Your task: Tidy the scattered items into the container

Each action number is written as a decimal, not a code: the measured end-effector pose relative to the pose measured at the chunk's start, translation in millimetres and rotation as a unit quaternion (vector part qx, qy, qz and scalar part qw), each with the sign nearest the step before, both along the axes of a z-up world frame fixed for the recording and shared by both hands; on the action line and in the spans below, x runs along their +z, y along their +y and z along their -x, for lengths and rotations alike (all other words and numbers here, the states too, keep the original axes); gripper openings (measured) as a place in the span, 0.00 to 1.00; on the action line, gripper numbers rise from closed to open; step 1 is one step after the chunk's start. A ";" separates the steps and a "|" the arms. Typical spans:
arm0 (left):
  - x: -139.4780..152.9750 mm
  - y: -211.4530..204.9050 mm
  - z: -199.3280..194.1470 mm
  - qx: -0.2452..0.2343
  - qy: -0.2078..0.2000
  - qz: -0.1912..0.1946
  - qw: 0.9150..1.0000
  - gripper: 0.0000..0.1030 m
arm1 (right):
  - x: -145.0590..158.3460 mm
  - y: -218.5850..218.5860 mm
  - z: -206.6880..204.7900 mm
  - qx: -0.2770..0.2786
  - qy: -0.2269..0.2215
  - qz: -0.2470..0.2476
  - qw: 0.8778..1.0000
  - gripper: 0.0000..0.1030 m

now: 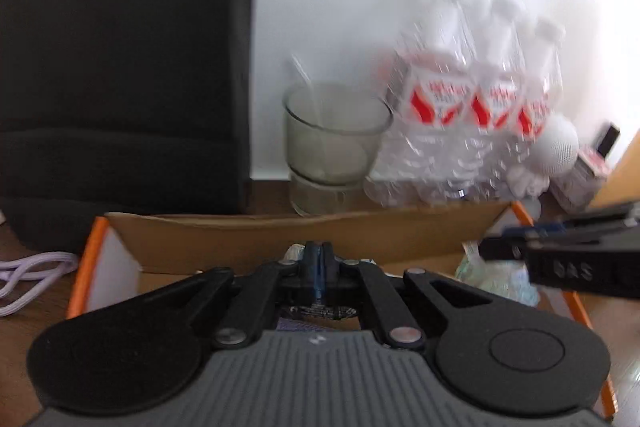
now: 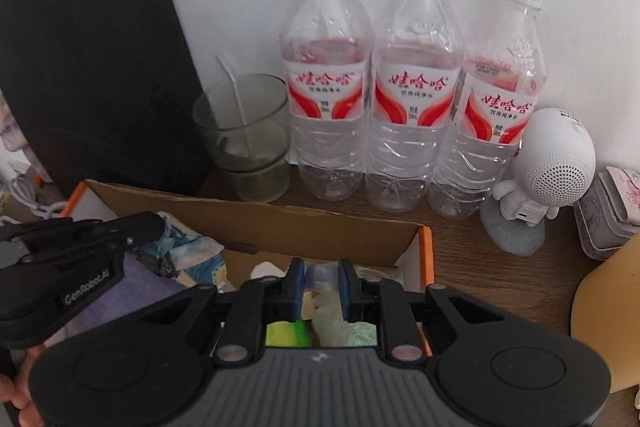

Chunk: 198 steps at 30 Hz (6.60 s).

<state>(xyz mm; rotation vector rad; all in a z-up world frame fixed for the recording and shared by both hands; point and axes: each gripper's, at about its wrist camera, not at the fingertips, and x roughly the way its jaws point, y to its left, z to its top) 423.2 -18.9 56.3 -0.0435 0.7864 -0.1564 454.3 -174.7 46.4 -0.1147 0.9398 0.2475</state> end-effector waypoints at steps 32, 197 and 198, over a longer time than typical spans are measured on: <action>53.2 19.4 281.2 0.049 -0.298 -0.031 0.953 1.00 | 39.5 -23.4 275.6 0.027 -0.308 -0.126 0.943 0.77; -18.0 30.7 572.8 0.077 -0.157 -0.032 0.984 1.00 | -39.7 -61.0 584.3 0.008 -0.195 -0.094 0.976 0.90; -17.3 30.6 568.0 0.083 -0.154 -0.032 0.984 1.00 | -40.4 -61.1 581.5 0.007 -0.188 -0.099 0.977 0.90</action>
